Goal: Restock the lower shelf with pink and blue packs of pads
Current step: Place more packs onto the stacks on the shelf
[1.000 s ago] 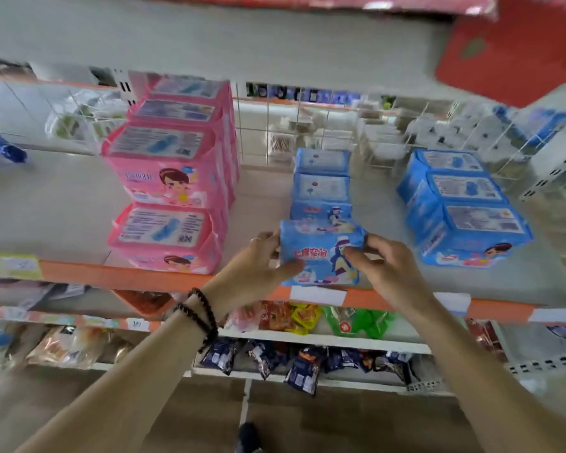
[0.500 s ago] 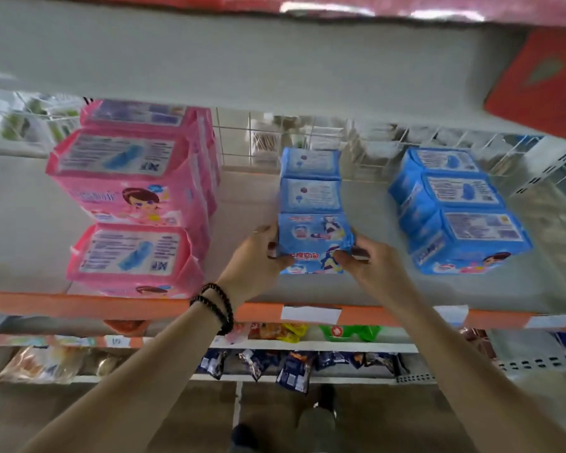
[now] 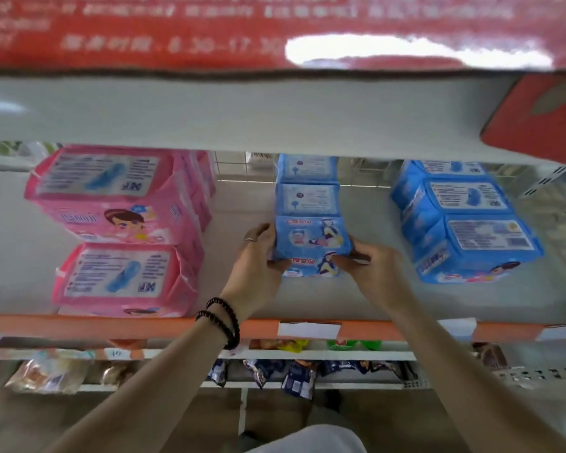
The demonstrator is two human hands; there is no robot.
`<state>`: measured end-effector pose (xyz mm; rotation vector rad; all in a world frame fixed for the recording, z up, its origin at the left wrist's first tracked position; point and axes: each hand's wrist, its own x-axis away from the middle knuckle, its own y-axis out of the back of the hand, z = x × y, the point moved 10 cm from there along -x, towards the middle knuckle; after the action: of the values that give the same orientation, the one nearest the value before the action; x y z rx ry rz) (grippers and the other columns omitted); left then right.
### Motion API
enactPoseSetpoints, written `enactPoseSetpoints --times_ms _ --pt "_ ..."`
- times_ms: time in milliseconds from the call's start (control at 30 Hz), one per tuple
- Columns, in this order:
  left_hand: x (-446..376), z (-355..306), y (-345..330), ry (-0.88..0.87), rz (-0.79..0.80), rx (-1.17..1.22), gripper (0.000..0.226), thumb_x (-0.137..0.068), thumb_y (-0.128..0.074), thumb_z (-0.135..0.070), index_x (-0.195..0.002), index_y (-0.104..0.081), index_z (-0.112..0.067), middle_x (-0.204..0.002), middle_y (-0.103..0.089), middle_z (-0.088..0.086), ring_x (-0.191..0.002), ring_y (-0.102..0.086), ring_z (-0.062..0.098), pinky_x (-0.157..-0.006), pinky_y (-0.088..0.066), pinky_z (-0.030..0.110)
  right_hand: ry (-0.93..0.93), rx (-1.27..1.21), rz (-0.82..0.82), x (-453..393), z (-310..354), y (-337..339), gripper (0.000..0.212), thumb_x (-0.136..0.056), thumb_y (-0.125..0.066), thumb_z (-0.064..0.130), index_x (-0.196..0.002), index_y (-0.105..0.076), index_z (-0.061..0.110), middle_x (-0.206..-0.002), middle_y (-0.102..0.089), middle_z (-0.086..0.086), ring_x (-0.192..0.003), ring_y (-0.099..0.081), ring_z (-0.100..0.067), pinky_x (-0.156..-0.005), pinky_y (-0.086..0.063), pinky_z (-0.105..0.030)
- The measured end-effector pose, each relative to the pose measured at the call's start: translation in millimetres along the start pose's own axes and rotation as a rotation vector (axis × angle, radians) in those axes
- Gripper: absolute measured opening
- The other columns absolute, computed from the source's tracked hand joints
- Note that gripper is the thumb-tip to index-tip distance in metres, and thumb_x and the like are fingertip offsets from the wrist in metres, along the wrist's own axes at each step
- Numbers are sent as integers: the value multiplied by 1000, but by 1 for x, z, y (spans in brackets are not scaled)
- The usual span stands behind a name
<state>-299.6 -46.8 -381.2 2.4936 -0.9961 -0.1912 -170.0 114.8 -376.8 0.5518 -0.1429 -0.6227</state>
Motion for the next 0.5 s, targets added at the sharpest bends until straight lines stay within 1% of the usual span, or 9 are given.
enactPoseSetpoints --times_ms 67,100,167,233,300,367,433,500 --pt "-3 -2 -2 -19 8 1 54 -92 -64 3 -141 -53 -18 -136 -44 -8 -120 -53 6 -90 -48 7 7 39 -15 -2 0 3 31 -87 -74 13 -118 -72 12 -100 -72 5 -79 -62 21 -70 -46 -2" --pt "-5 -2 -2 -18 12 7 55 -93 -64 3 -142 -52 -19 -138 -43 -8 -119 -54 3 -92 -49 8 8 59 -26 -4 -1 4 30 -87 -75 14 -117 -73 12 -100 -73 4 -79 -63 20 -69 -46 -1" --pt "-8 -2 -2 -11 16 30 56 -93 -62 5 -143 -51 -16 -139 -43 -7 -112 -53 -2 -87 -46 2 19 91 -31 -6 1 6 31 -86 -76 17 -117 -73 13 -100 -73 4 -82 -64 13 -68 -46 -2" --pt "-13 -4 -3 -19 23 23 57 -93 -62 5 -145 -49 -13 -137 -45 -6 -114 -51 -1 -82 -42 -3 30 114 -35 -8 3 9 31 -86 -76 18 -117 -73 15 -101 -75 2 -85 -65 7 -68 -47 -2" --pt "-16 -5 -4 -29 30 8 57 -93 -63 5 -145 -48 -12 -135 -45 -7 -118 -48 2 -80 -41 -5 32 116 -29 -12 1 11 33 -87 -76 22 -120 -72 17 -102 -76 0 -87 -67 3 -69 -49 -5" --pt "-15 -5 -5 -33 30 24 56 -93 -62 4 -145 -48 -12 -136 -45 -5 -119 -50 2 -84 -43 -2 25 140 -19 -11 1 10 35 -88 -75 25 -122 -71 19 -104 -76 1 -87 -69 0 -69 -50 -6" --pt "-10 -3 -6 -26 17 67 52 -94 -61 4 -143 -50 -12 -135 -48 -5 -119 -55 1 -89 -48 5 7 151 -26 -8 -2 10 36 -88 -75 26 -123 -71 19 -104 -76 2 -84 -69 0 -67 -48 -4" --pt "-7 -1 -5 -25 -3 97 50 -95 -61 4 -140 -52 -12 -131 -49 -8 -111 -56 -9 -92 -50 9 16 178 -33 -5 1 10 37 -88 -75 27 -123 -70 18 -102 -76 2 -83 -68 -1 -65 -48 -4"
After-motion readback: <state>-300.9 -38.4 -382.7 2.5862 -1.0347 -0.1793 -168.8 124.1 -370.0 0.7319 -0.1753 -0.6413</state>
